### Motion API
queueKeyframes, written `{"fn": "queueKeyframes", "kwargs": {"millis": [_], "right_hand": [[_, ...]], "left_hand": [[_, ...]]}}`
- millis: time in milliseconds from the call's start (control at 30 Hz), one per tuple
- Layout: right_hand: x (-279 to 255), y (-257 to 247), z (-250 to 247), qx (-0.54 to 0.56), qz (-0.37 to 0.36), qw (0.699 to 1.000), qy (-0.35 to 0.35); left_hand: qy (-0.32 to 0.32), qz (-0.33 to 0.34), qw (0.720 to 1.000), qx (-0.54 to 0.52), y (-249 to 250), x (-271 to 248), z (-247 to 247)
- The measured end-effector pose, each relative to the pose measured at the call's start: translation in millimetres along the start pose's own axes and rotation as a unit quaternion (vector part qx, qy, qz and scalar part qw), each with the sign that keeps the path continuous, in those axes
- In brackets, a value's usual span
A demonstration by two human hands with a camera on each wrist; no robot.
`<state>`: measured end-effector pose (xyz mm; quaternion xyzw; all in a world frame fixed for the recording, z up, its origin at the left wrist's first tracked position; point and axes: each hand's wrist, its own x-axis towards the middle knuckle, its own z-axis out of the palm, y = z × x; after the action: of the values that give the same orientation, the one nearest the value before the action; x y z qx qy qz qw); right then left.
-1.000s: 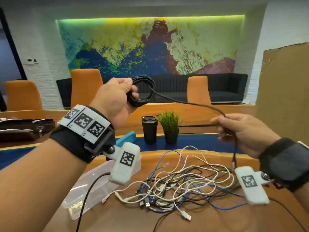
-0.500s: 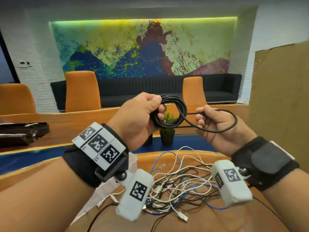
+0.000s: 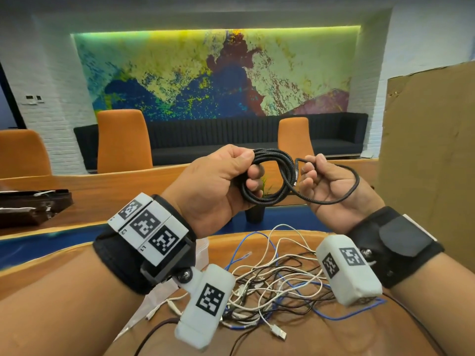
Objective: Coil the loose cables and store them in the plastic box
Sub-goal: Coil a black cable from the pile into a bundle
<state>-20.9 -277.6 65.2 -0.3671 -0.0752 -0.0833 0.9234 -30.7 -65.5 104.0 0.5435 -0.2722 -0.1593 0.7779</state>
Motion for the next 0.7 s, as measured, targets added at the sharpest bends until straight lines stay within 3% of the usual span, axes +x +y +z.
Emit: {"fn": "queueKeyframes", "kwargs": {"millis": [133,233,400,533,600,700], "right_hand": [[-3,1,0,-0.01,-0.027,0.999,0.036],[-7,6,4,-0.007,0.002,1.0,0.02],[-22,21,15,-0.043,0.159,0.976,-0.142],[-36,20,20,-0.105,0.175,0.934,-0.294],[-33,20,18,-0.121,0.189,0.923,-0.311],[-33,27,23,-0.163,0.161,0.937,-0.265]], "left_hand": [[0.0,0.016,1.0,0.006,0,0,1],[0.005,0.023,1.0,0.015,-2,1,0],[0.016,0.036,0.999,0.016,-6,6,1],[0.029,0.078,0.996,0.04,-11,8,4],[0.049,0.102,0.992,0.057,-13,10,3],[0.068,0.122,0.986,0.09,-16,10,1]]}}
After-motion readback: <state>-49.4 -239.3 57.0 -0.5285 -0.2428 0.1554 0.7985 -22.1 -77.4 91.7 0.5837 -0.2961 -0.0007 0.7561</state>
